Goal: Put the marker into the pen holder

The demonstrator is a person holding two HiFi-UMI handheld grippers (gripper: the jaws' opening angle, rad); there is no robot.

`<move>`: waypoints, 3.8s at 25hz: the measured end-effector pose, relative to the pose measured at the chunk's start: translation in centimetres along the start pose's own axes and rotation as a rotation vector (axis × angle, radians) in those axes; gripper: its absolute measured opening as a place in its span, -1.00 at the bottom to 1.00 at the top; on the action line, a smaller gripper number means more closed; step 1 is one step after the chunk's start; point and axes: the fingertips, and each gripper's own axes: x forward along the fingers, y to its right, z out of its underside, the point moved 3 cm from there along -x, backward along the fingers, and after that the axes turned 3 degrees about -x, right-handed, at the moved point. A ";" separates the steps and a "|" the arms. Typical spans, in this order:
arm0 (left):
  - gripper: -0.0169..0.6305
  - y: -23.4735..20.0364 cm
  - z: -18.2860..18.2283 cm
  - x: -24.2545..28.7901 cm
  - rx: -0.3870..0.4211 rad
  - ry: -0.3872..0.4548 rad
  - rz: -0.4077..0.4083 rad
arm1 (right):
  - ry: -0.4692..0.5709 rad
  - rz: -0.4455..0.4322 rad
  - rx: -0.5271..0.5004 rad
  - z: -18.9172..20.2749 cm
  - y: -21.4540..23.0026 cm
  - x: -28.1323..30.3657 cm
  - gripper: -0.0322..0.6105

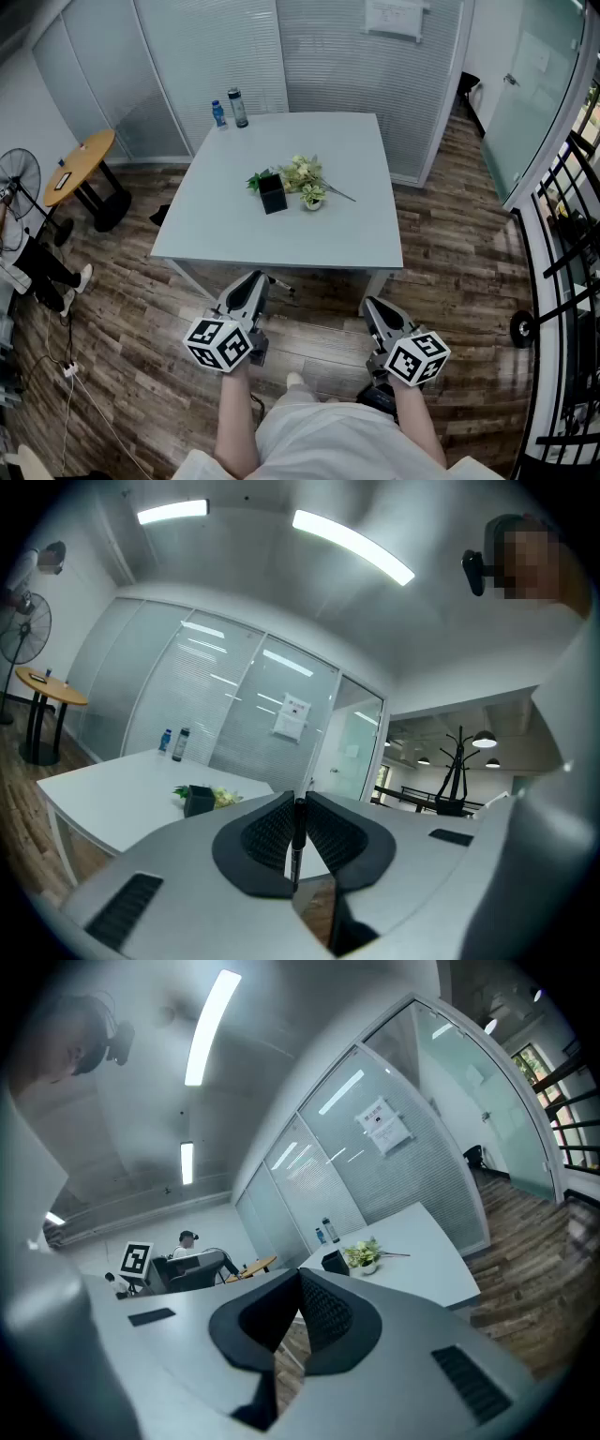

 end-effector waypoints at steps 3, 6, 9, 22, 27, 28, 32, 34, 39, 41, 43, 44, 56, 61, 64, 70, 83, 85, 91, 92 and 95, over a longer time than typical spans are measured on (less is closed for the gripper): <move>-0.82 0.5 0.6 0.4 0.002 -0.005 -0.002 | 0.005 -0.001 -0.002 -0.3 1.0 -0.1 -0.85; -0.82 0.7 1.0 0.2 0.000 -0.014 -0.003 | 0.009 -0.002 -0.005 -0.4 1.3 -0.2 -0.85; -0.82 -0.2 0.9 -0.3 -0.016 -0.013 -0.019 | 0.012 -0.010 -0.017 -0.6 1.0 0.3 -0.85; -0.82 -5.5 0.8 -0.5 -0.037 -0.014 -0.090 | -0.039 -0.029 0.011 0.9 1.7 6.1 -0.85; -0.82 -10.7 -0.9 4.0 -0.026 -0.006 -0.093 | -0.055 -0.013 0.023 0.5 3.6 13.1 -0.85; -0.82 -11.8 -1.5 5.3 -0.021 -0.008 -0.087 | -0.054 -0.009 0.022 0.1 4.0 14.8 -0.85; -0.82 -17.2 -3.5 11.2 -0.051 -0.020 -0.063 | -0.088 0.031 0.023 -1.2 6.7 21.9 -0.85; -0.82 -19.9 -4.5 14.3 -0.066 -0.036 -0.045 | -0.111 0.057 0.024 -1.9 8.1 25.4 -0.85; -0.82 -26.6 -6.9 21.3 -0.093 -0.064 -0.011 | -0.140 0.106 0.022 -3.6 10.7 33.3 -0.85; -0.82 -28.6 -7.5 23.4 -0.097 -0.074 0.003 | -0.147 0.128 0.024 -4.1 11.6 35.6 -0.85; -0.82 -30.3 -8.0 25.1 -0.108 -0.082 0.021 | -0.153 0.151 0.027 -4.4 12.3 37.1 -0.85; -0.82 -30.9 -8.2 25.9 -0.111 -0.084 0.032 | -0.155 0.161 0.027 -4.7 12.6 37.8 -0.85; -0.82 -33.2 -9.1 30.6 -0.126 -0.098 0.097 | -0.124 0.178 0.013 -7.0 13.0 41.6 -0.85; -0.82 -33.2 -8.9 31.5 -0.108 -0.120 0.106 | -0.111 0.162 0.023 -7.1 13.4 42.4 -0.85; -0.82 -33.5 -8.8 32.3 -0.103 -0.128 0.103 | -0.106 0.147 0.027 -7.3 13.8 43.2 -0.85; -0.82 -34.3 -8.0 33.5 -0.094 -0.166 0.087 | -0.097 0.143 0.049 -7.5 15.4 44.4 -0.85; -0.82 -35.5 -5.7 36.6 -0.077 -0.246 0.066 | -0.131 0.164 0.076 -6.9 18.4 45.8 -0.85; -0.82 -35.7 -5.1 37.0 -0.065 -0.268 0.063 | -0.140 0.162 0.079 -6.7 18.7 46.2 -0.85; -0.82 -36.3 -3.4 37.9 -0.064 -0.318 0.057 | -0.171 0.160 0.094 -5.7 19.4 47.1 -0.85; -0.82 -36.4 -3.1 38.0 -0.063 -0.327 0.055 | -0.176 0.160 0.096 -5.5 19.5 47.3 -0.85; -0.82 -36.6 -2.3 38.3 -0.073 -0.346 0.058 | -0.190 0.163 0.101 -5.0 19.9 47.6 -0.85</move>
